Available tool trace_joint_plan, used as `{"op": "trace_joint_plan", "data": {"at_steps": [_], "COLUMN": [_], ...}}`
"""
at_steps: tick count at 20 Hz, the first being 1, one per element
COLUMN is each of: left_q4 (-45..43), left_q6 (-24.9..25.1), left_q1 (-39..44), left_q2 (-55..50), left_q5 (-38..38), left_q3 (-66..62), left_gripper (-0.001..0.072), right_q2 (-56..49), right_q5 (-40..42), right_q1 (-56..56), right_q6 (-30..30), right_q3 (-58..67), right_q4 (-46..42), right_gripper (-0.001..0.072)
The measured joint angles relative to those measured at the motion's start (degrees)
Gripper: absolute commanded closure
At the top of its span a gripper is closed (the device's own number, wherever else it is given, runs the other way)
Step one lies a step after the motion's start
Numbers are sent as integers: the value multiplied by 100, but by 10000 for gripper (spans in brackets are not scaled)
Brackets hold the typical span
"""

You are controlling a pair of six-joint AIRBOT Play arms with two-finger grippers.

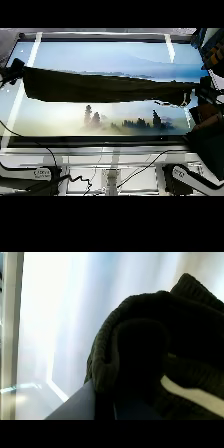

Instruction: Fold the clothes and pants, and hang the long-sleeved shirts on hangers.

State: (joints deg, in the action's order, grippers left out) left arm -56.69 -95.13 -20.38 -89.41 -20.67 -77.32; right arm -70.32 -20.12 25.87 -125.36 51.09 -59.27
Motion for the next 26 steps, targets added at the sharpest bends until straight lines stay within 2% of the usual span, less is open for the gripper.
{"op": "trace_joint_plan", "data": {"at_steps": [7,8,9,10,11,15,16,17,18,22,26], "left_q4": [133,136,138,140,144,122,15,-131,-321,-1040,-1370], "left_q6": [-142,-153,-153,-155,-157,-151,-146,-133,-131,-131,-111], "left_q1": [420,448,474,496,518,562,535,490,407,-199,-809], "left_q2": [-595,-623,-645,-654,-654,-428,-304,-155,22,575,780], "left_q5": [1029,1110,1202,1279,1335,1314,1189,1036,752,-1091,-2957], "left_q3": [0,0,0,-2,-7,-7,-7,-7,-7,-4,164], "left_gripper": [692,655,411,2,-5,-2,12,62,129,128,126], "right_q2": [-984,-1064,-1123,-1176,-1211,-1255,-1248,-1228,-1198,-1027,-935], "right_q5": [833,940,1014,1095,1093,516,302,118,-35,-516,-1038], "right_q1": [-195,-232,-256,-271,-286,-295,-282,-262,-245,-127,131], "right_q6": [-431,-450,-457,-446,-337,535,758,962,1152,1832,2155], "right_q3": [341,409,468,525,592,922,1019,1121,1211,1423,1478], "right_q4": [173,162,122,70,15,-142,-197,-214,-221,-509,-1075], "right_gripper": [673,669,493,164,5,23,23,23,23,22,22]}}
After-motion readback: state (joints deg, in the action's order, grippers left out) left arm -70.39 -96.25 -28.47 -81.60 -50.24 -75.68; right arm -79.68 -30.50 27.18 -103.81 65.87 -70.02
